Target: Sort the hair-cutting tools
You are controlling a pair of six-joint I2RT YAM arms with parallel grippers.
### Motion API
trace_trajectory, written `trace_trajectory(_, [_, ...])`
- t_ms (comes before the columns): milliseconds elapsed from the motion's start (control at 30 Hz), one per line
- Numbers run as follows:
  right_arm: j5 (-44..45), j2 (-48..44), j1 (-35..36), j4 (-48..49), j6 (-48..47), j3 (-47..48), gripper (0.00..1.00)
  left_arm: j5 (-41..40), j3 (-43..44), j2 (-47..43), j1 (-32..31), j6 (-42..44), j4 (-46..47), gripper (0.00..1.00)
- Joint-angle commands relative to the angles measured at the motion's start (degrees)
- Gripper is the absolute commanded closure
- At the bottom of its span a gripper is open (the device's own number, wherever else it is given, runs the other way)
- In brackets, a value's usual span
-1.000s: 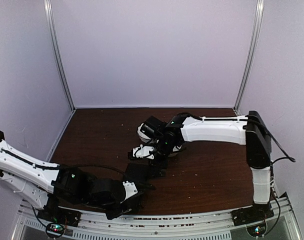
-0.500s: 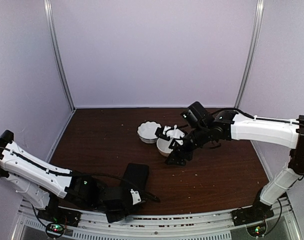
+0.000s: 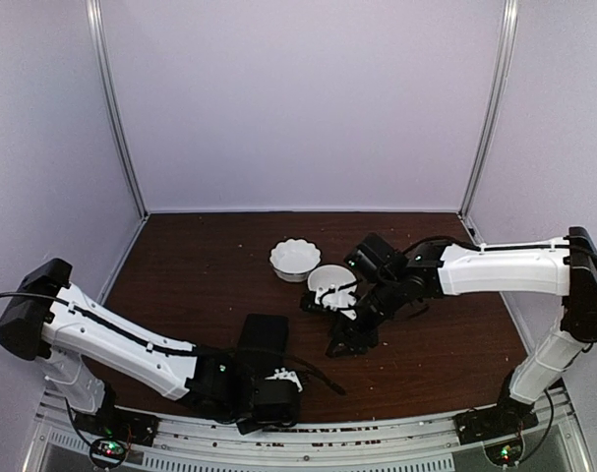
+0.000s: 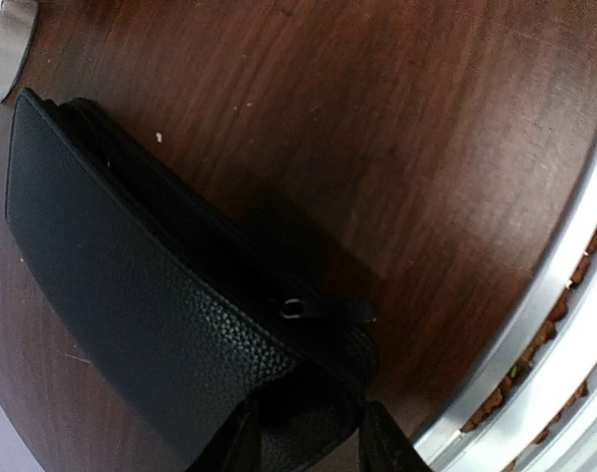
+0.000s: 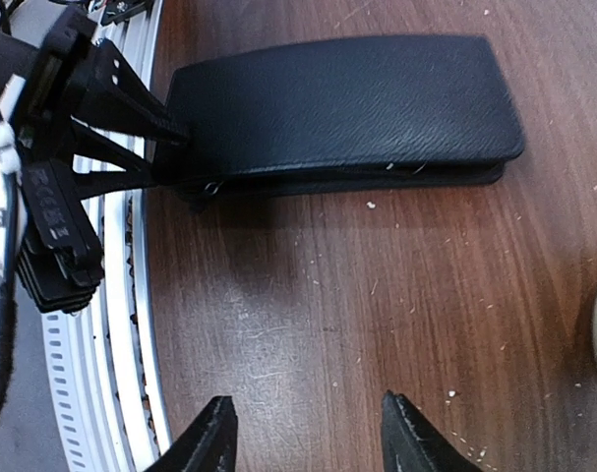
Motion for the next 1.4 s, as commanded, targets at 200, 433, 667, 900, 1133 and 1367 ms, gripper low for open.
trace_trajectory(200, [-1.8,3.1,0.0,2.4,0.0,-1.8,0.56,-7.4,-5.3,-6.8,5.7,-3.8,8.3,0.63])
trace_trajectory(433, [-0.5,5.6,3.3,4.0,4.5,1.0,0.61,-5.3,-7.3,-14.0,5.1,-4.0,11.7,0.55])
trace_trajectory(667, [3.1,12.0,8.8,5.0,10.9,6.5,0.61,-7.8,-14.4,-24.9,11.2,-20.2,8.7,0.48])
trace_trajectory(900, [5.2,17.5,12.1,8.5,16.1,9.4,0.56,-9.7,-23.0,-34.3,14.0,-32.0,10.6,0.50])
trace_trajectory(1133, [7.3,19.4,13.4,18.8,21.9,8.5,0.55,-10.2,-25.6,-35.4,14.3,-36.1,10.6,0.49])
trace_trajectory(1367, [9.7,23.7,14.1,17.3,23.3,12.7,0.59,-9.9,-24.2,-33.3,14.3,-34.6,9.8,0.49])
